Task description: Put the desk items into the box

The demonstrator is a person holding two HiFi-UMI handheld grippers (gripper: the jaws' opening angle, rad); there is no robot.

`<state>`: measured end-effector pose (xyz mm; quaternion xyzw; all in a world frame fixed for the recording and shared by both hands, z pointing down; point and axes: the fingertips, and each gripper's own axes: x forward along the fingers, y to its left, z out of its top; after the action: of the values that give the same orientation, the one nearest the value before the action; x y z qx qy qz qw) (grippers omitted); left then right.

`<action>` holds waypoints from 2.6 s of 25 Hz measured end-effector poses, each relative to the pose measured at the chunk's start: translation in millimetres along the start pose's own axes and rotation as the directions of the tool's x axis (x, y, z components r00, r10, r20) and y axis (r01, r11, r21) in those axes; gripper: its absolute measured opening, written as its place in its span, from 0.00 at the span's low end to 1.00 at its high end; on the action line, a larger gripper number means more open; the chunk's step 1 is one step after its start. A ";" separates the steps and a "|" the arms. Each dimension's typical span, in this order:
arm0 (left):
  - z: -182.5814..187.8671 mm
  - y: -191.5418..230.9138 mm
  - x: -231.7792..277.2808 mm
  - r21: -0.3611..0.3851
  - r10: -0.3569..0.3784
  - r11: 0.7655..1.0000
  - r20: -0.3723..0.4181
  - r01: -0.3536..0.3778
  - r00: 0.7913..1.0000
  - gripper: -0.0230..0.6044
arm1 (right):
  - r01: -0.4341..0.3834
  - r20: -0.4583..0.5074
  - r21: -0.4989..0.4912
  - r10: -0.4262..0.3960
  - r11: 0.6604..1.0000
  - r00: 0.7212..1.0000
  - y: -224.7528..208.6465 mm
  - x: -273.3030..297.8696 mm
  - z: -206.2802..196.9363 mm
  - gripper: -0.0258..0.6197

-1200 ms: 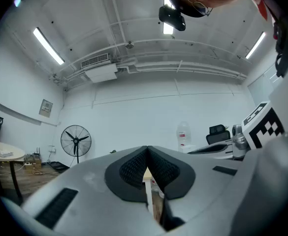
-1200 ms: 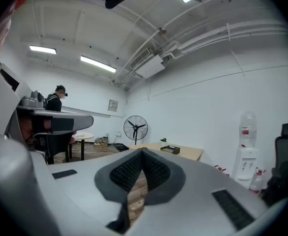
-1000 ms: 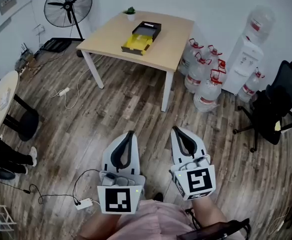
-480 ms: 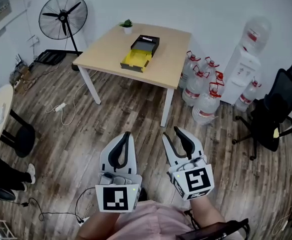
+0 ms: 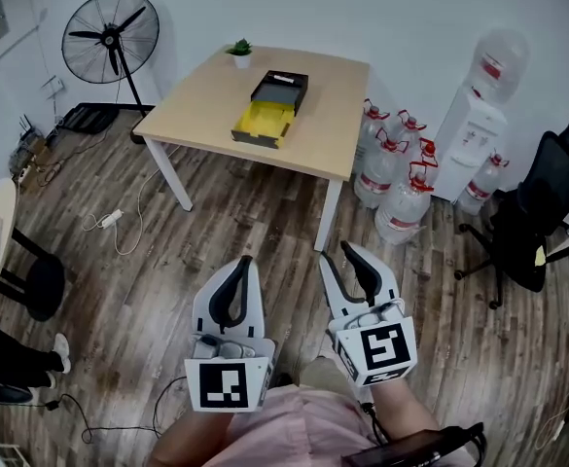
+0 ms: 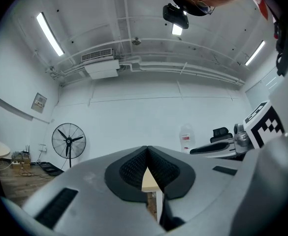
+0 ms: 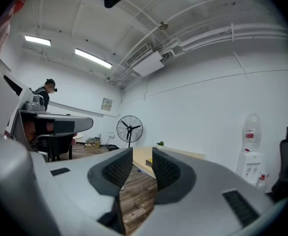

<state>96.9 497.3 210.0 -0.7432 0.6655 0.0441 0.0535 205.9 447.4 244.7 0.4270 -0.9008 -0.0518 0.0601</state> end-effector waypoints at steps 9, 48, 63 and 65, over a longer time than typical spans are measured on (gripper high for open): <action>-31.7 18.4 62.6 0.002 -0.004 1.000 -0.062 0.004 0.998 0.05 | 0.008 -0.038 0.026 -0.007 1.000 0.999 -32.8 54.7 -23.2 0.23; -88.4 143.1 390.3 0.031 0.158 0.987 -0.121 -0.156 0.980 0.05 | -0.098 -0.046 -0.009 0.098 0.995 0.994 -201.0 404.3 -25.0 0.20; -150.7 281.6 541.3 -0.039 0.040 0.998 -0.169 -0.047 0.985 0.05 | 0.029 -0.112 -0.025 -0.032 0.999 0.993 -222.0 594.1 -44.4 0.20; -152.8 294.1 558.2 -0.041 0.021 0.999 -0.171 -0.028 0.985 0.05 | 0.052 -0.111 -0.031 -0.055 0.998 0.992 -227.9 613.5 -40.9 0.20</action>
<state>-134.6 -105.3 278.9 -0.7370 0.6755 -0.0045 -0.0203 0.7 -173.6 291.4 0.4523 -0.8834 -0.0422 0.1150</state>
